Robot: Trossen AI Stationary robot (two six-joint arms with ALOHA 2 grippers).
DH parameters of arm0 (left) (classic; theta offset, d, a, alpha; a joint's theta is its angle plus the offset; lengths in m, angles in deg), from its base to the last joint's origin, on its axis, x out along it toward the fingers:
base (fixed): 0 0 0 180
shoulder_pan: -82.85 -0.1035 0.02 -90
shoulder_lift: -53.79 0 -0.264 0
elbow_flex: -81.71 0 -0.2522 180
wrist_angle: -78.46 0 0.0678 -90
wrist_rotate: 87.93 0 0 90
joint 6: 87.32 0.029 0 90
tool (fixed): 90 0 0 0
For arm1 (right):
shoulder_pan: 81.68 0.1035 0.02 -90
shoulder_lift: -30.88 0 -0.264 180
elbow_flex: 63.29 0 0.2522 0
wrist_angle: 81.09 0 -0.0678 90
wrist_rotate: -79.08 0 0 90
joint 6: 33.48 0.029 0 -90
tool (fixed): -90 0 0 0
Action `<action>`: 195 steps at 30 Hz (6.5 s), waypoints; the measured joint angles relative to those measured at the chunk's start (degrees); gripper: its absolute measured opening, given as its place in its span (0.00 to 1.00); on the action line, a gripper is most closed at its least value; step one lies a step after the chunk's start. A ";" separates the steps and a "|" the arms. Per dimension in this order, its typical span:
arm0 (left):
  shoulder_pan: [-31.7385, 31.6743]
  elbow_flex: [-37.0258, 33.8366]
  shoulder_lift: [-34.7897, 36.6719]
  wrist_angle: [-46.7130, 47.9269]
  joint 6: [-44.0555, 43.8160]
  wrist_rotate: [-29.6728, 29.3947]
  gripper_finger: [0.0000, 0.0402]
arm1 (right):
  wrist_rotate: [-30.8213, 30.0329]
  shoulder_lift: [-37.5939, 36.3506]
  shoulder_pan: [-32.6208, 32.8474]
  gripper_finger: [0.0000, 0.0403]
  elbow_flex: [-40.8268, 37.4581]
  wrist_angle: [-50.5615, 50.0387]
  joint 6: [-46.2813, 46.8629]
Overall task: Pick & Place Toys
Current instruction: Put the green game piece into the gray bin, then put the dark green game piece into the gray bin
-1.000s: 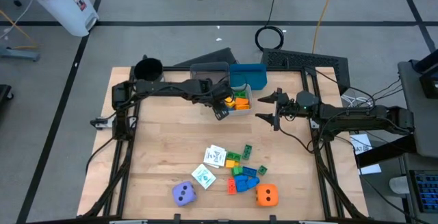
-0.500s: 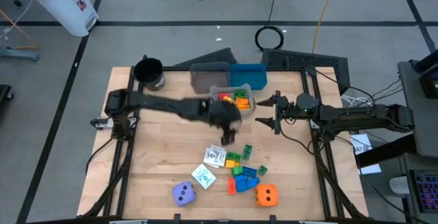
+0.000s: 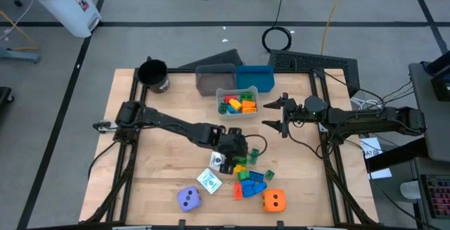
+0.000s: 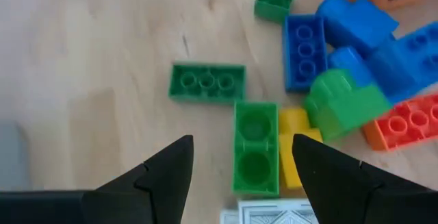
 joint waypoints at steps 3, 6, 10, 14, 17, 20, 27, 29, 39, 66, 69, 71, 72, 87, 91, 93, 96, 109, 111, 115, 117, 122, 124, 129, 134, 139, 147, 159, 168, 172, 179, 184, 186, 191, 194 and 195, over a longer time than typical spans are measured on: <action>-1.80 0.01 -2.04 0.02 -1.19 7.31 0.64 | 0.00 0.07 0.00 0.86 -0.01 0.59 -0.17; -2.98 0.00 -4.33 -2.73 -1.05 14.05 0.64 | 0.00 0.09 0.00 0.86 0.00 0.73 -0.42; -4.37 0.04 -7.31 -5.67 -0.90 21.38 0.64 | 0.00 0.09 0.00 0.86 0.00 0.61 -1.05; -6.35 0.00 -8.20 -6.89 -0.63 22.41 0.64 | 0.00 0.09 0.00 0.86 0.00 0.33 -1.05; -7.24 0.13 -8.05 -6.42 -0.22 16.97 0.64 | 0.00 0.09 0.00 0.86 0.00 -0.02 -1.25; -7.34 0.15 -7.78 -4.46 0.51 5.86 0.64 | 0.00 0.11 0.00 0.86 0.00 -0.30 -1.31; -7.51 0.25 -6.99 1.57 0.05 -6.16 0.64 | 0.00 0.11 0.00 0.86 0.00 -0.72 -0.57; -7.44 0.31 -6.14 1.96 -0.70 -6.01 0.64 | 0.00 0.11 0.00 0.86 0.00 -0.74 -0.55; -5.80 0.33 -1.01 2.77 -9.50 -5.03 0.64 | -0.02 0.09 -0.02 0.86 0.00 -1.16 -0.42; -3.58 0.26 -9.99 -3.21 -12.84 -0.47 0.63 | -0.22 0.11 0.00 0.86 0.02 -0.90 -0.42; -3.89 0.26 -9.84 -2.43 -13.19 -2.81 0.57 | -0.20 0.11 0.00 0.86 0.02 -1.09 -0.40; -4.07 0.26 -9.86 -2.13 -12.97 -3.12 0.48 | -0.23 0.11 -0.02 0.86 0.02 -1.14 -0.42; -4.15 0.26 -9.86 -2.05 -12.95 -3.03 0.43 | -0.22 0.11 -0.01 0.86 0.02 -1.14 -0.42; -5.89 0.20 -0.66 5.18 -11.01 -5.23 0.34 | -0.22 0.09 -0.01 0.86 0.02 -1.23 -0.58; -6.44 0.21 6.41 7.75 -8.00 -9.99 0.34 | -0.22 0.09 -0.01 0.86 0.02 -1.21 -0.59; -7.27 0.22 9.79 8.58 -7.28 -12.83 0.34 | -0.22 0.09 -0.01 0.86 0.02 -1.20 -0.59; -9.06 0.22 14.74 8.84 -7.88 -16.18 0.34 | -0.21 0.09 0.00 0.86 0.02 -1.19 -0.46; -20.21 -0.57 14.12 16.16 -17.42 -16.06 0.34 | -0.22 0.09 -0.02 0.86 0.02 -1.75 -0.42; -21.20 -1.03 11.68 16.45 -19.97 -14.55 0.34 | -0.21 0.11 -0.02 0.86 0.02 -1.72 -0.42; -22.31 -1.09 7.07 16.11 -24.17 -13.93 0.34 | -0.21 0.11 -0.02 0.86 0.02 -1.64 -0.42; -22.70 -1.11 5.06 16.18 -24.98 -13.93 0.35 | -0.20 0.11 -0.02 0.86 0.02 -1.62 -0.42; -23.58 -1.14 3.71 17.40 -24.59 -13.04 0.57 | -0.21 0.11 -0.01 0.86 0.02 -1.59 -0.42; -23.73 -1.13 3.74 17.48 -24.22 -12.93 0.66 | -0.20 0.11 -0.02 0.86 0.02 -1.57 -0.42; -23.91 -0.66 5.15 17.80 -23.33 -12.87 0.80 | -0.21 0.10 -0.01 0.86 0.02 -1.58 -0.42; -23.69 -0.59 8.17 17.85 -21.24 -12.72 0.87 | -0.02 0.11 -0.02 0.86 0.02 -1.38 -0.47; -22.52 -0.59 13.99 16.69 -21.54 -12.17 0.90 | 0.09 0.09 0.47 0.86 0.02 -1.53 -0.85; -15.83 -3.65 18.32 1.64 -14.81 -12.61 0.90 | -3.03 9.00 15.87 0.86 7.51 -16.50 -2.77; -13.89 -3.67 18.27 -1.06 -13.28 -11.94 0.90 | -4.72 35.47 25.35 0.86 17.12 -17.42 -17.78; -13.89 -3.69 18.27 0.48 -13.30 -11.87 0.90 | -4.81 42.60 22.50 0.85 18.71 -17.00 -22.51; -13.89 -3.69 18.27 1.16 -13.28 -11.89 0.90 | -4.38 43.11 20.45 0.81 18.71 -17.01 -22.11; -13.89 -3.72 18.27 1.29 -13.37 -11.88 0.90 | -4.07 43.10 19.75 0.63 18.71 -18.31 -19.52; -13.89 -3.72 18.27 1.28 -14.93 -11.87 0.90 | -4.33 42.32 19.75 0.46 18.62 -18.85 -19.52; -13.89 -3.72 18.27 1.21 -16.00 -11.85 0.90 | -4.55 41.26 19.74 0.39 18.60 -19.34 -19.54; -13.89 -3.72 18.27 1.13 -18.55 -11.83 0.90 | -5.27 35.26 19.72 0.34 18.60 -22.57 -20.63; -13.89 -3.72 18.20 1.01 -21.45 -11.87 0.90 | -9.99 30.92 20.05 0.34 18.58 -24.61 -22.67; -13.89 -3.72 17.94 0.72 -22.62 -11.91 0.90 | -12.88 29.40 20.38 0.34 18.60 -25.55 -23.32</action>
